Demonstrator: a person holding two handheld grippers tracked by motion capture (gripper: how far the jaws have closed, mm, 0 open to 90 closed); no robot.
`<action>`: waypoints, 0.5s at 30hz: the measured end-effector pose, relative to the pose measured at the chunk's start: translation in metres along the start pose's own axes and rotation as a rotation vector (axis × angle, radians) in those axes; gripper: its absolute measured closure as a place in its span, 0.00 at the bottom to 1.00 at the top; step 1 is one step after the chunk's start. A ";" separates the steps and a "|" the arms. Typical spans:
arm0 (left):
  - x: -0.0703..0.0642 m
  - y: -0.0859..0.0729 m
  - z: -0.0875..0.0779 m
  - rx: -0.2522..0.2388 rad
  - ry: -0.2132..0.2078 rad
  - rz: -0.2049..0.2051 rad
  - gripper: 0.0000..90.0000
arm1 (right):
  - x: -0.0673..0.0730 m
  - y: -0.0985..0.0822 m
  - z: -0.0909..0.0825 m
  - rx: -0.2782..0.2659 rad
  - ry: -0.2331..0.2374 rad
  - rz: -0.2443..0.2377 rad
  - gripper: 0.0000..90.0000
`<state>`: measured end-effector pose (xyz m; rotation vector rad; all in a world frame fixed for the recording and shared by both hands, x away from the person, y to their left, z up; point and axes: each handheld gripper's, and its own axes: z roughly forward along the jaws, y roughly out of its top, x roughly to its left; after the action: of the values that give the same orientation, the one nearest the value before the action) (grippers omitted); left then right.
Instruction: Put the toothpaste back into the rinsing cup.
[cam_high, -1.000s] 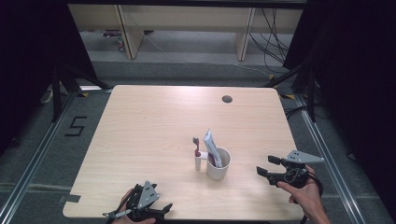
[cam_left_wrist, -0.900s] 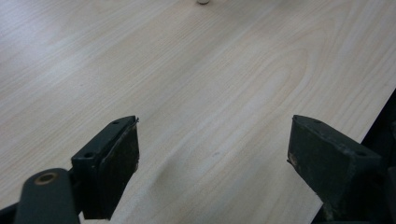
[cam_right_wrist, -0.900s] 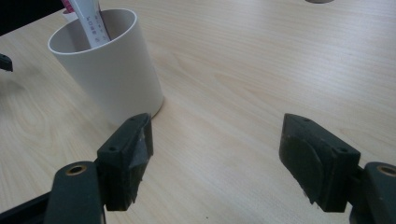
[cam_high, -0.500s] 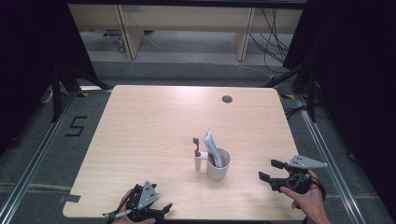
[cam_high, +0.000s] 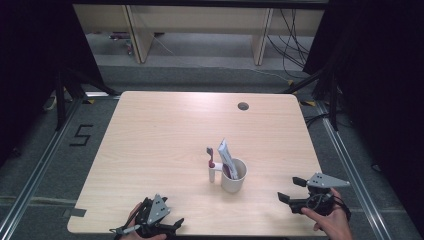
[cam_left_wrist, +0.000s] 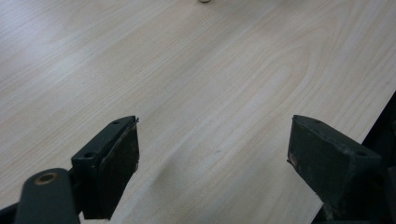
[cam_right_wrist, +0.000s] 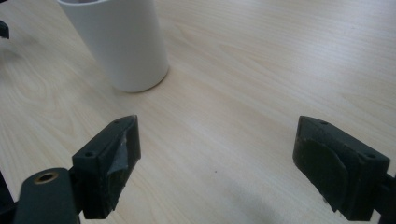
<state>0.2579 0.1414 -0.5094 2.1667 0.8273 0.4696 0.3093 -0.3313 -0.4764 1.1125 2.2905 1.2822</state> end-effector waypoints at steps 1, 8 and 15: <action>0.000 0.000 0.000 0.000 0.000 0.000 0.18 | 0.001 -0.001 0.000 0.009 0.001 0.011 0.18; 0.000 0.000 0.001 0.001 -0.002 0.004 0.18 | 0.007 -0.008 0.000 0.069 0.000 -0.046 0.18; 0.001 0.000 -0.001 0.013 -0.004 0.016 0.18 | 0.013 -0.013 0.001 0.098 0.010 -0.069 0.18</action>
<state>0.2582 0.1425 -0.5091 2.1865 0.8140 0.4691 0.2946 -0.3255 -0.4861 1.0504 2.3996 1.1646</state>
